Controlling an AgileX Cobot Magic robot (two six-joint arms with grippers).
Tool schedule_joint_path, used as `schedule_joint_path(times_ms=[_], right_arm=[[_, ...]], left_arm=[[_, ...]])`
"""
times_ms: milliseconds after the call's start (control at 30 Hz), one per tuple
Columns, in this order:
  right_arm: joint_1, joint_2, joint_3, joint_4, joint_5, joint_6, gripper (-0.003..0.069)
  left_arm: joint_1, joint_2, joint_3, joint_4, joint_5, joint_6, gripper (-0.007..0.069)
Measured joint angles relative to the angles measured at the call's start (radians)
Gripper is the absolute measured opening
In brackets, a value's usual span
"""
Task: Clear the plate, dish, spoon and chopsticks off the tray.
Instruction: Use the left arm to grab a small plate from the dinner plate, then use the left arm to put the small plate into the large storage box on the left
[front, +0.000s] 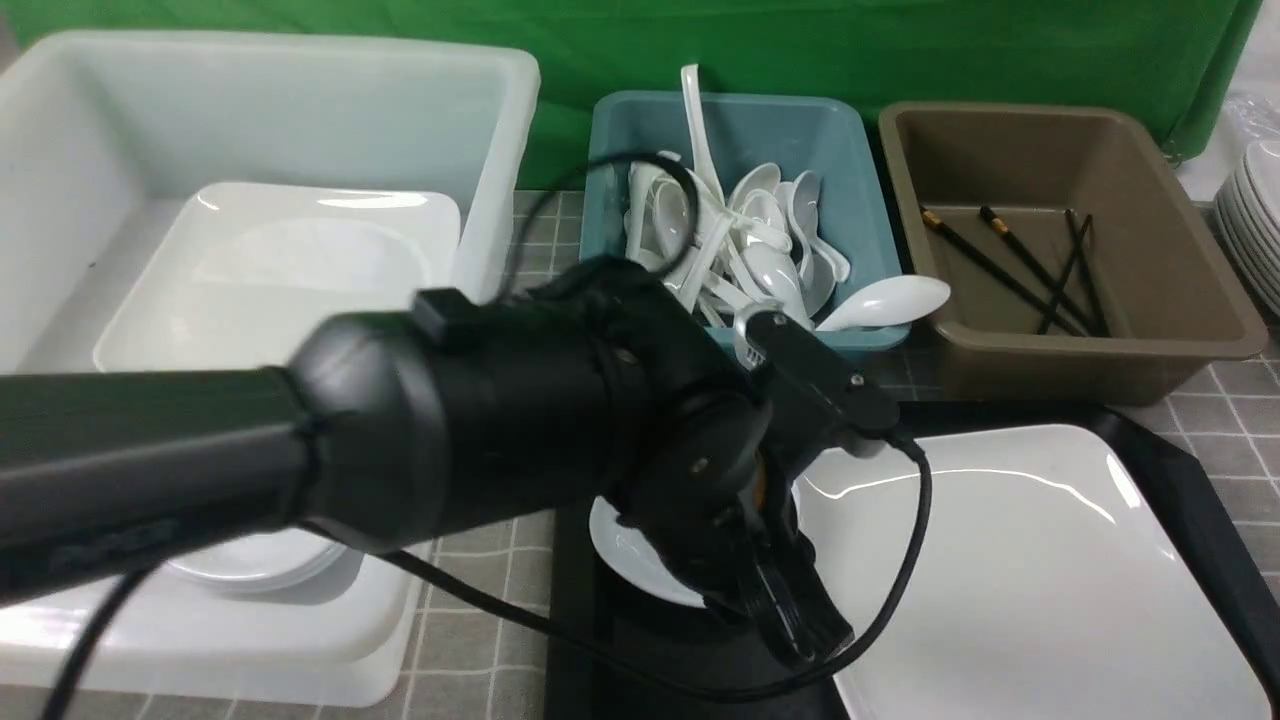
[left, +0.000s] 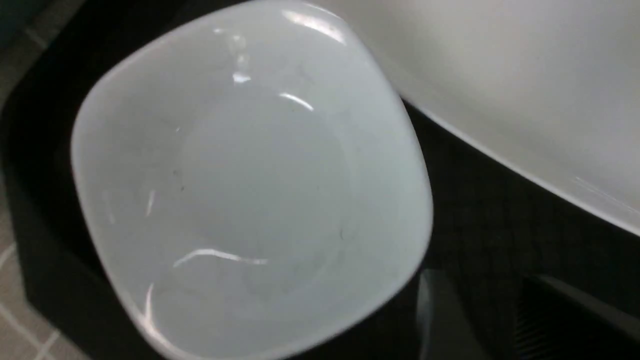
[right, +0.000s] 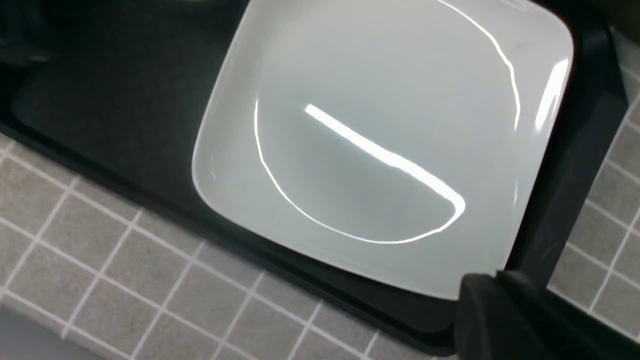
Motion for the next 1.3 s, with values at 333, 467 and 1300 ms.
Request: schedule_joint_path(times_ms=[333,467,1300], right_arm=[[-0.001,-0.142,0.006,0.000,-0.024,0.058,0.0050],[-0.001,-0.145,0.006,0.000,-0.031,0.061,0.0050],[-0.001,-0.075,-0.041,0.179,-0.233,-0.015,0.0050]], left_arm=[[0.000,0.153,-0.001,0.120,-0.061,-0.009,0.0494],[0.000,0.166,-0.002,0.188,-0.094,-0.063,0.0471],[0.017,-0.220,-0.178,0.194,0.154,-0.108,0.0030]])
